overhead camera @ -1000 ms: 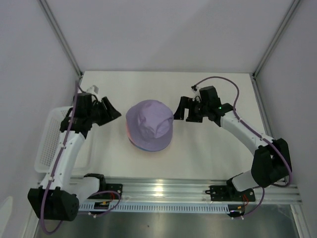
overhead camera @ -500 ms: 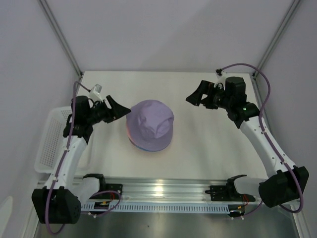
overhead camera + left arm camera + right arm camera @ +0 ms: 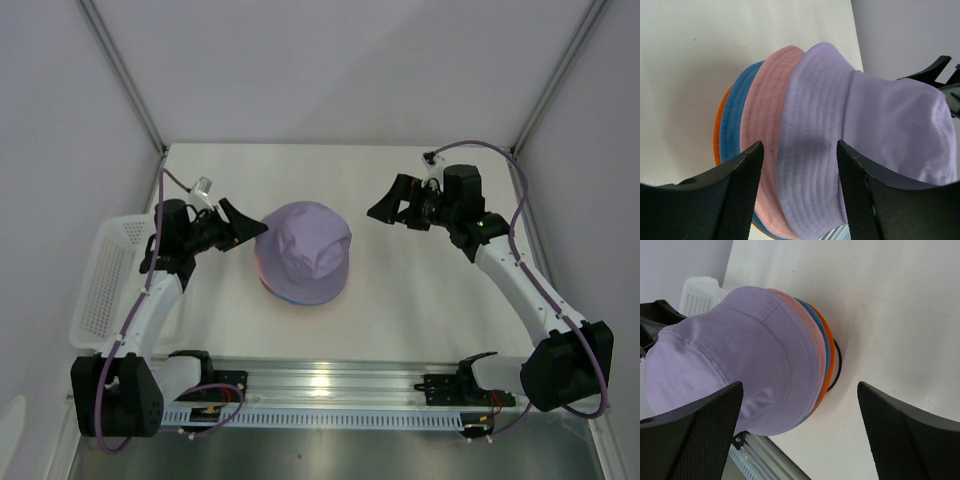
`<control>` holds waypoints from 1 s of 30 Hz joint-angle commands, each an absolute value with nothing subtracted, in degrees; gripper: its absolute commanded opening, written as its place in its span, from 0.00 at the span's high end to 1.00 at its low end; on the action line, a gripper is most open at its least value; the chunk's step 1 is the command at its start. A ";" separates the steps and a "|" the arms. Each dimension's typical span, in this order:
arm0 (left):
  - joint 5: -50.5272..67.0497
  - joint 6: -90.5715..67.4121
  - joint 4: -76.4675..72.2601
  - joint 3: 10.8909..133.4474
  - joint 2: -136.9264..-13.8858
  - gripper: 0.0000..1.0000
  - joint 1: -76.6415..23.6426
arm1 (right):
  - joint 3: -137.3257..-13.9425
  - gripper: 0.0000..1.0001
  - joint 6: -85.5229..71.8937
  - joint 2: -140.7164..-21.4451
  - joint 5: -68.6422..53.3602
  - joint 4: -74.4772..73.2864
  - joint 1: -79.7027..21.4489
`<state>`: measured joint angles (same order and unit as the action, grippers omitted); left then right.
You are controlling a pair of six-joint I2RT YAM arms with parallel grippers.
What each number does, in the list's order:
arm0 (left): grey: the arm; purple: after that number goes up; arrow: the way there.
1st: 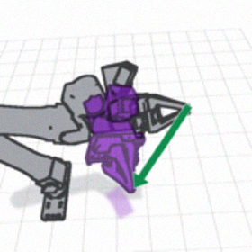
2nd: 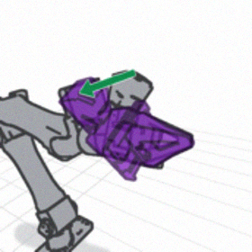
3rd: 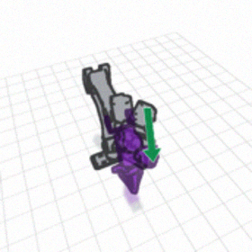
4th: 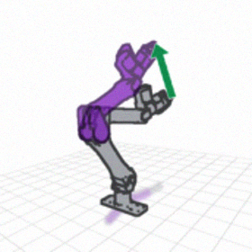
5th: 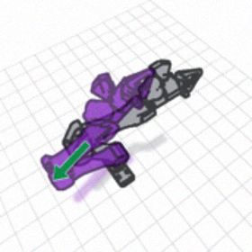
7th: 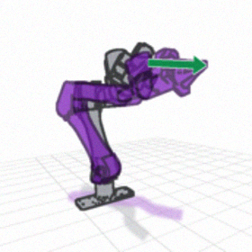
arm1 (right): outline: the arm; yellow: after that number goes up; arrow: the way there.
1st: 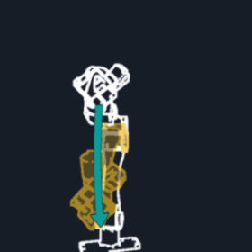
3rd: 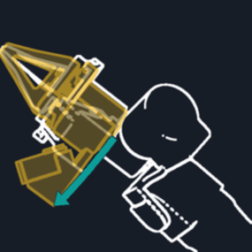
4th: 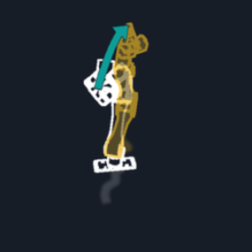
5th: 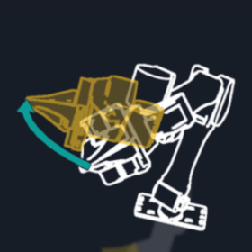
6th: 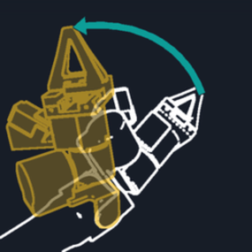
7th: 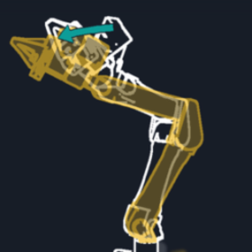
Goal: Stack the hats
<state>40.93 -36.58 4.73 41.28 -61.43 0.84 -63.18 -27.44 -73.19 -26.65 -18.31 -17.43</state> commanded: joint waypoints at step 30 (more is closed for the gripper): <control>37.62 -38.68 4.66 33.92 -64.86 0.99 0.53 | -67.24 0.00 -28.04 -76.11 -26.81 -13.62 -21.44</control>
<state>41.36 -40.51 2.96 34.22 -65.89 0.84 -65.19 -28.42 -75.55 -27.44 -15.51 -21.06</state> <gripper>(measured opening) 0.015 0.993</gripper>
